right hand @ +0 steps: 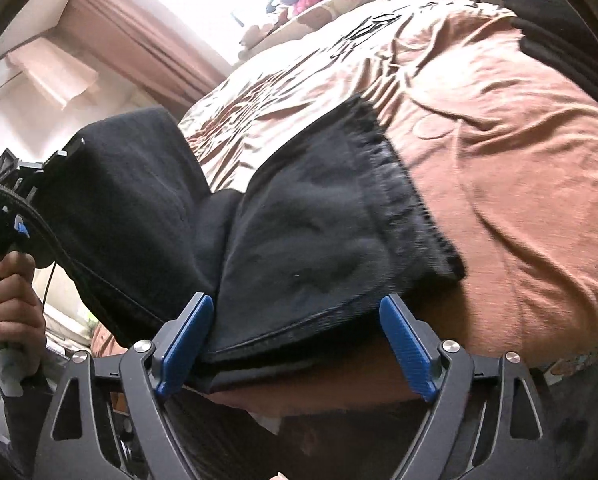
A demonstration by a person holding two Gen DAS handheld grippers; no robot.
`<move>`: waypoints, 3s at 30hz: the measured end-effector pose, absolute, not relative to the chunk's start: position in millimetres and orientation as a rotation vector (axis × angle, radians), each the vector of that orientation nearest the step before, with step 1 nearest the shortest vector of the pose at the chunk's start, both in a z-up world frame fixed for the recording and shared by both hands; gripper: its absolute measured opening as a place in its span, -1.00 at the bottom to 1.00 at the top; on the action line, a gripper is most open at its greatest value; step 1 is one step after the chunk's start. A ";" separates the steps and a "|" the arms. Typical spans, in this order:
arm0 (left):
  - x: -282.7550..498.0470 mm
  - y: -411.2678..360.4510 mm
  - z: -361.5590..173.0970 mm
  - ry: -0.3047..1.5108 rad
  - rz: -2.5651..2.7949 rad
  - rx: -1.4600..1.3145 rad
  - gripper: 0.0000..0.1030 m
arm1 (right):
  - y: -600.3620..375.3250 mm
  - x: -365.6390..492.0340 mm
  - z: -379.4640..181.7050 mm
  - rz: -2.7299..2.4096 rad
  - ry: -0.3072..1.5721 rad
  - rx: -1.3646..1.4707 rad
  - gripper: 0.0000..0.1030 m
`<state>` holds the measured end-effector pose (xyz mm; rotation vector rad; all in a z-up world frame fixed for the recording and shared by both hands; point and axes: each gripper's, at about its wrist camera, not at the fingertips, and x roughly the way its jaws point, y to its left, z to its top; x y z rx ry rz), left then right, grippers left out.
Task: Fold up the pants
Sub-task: 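Close the right tool on the pants edge and lift it, then open the left tool to release the pants and withdraw it, then move the left tool to the pants seam edge and close on it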
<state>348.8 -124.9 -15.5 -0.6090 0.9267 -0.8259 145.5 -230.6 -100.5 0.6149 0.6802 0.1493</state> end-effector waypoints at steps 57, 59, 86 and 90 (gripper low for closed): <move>335.8 -115.6 -141.7 1.204 -0.606 -0.515 -0.16 | -282.2 123.2 -110.5 0.073 0.641 0.747 -0.77; 334.6 -108.8 -147.4 1.208 -0.596 -0.526 -0.16 | -278.8 121.2 -109.1 0.072 0.644 0.745 -0.81; 317.5 -85.2 -192.0 1.271 -0.549 -0.574 -0.16 | -295.7 143.8 -122.3 0.056 0.711 0.727 -0.02; 323.6 -90.0 -196.2 1.283 -0.547 -0.590 -0.16 | -301.3 152.2 -127.9 0.091 0.718 0.744 -0.01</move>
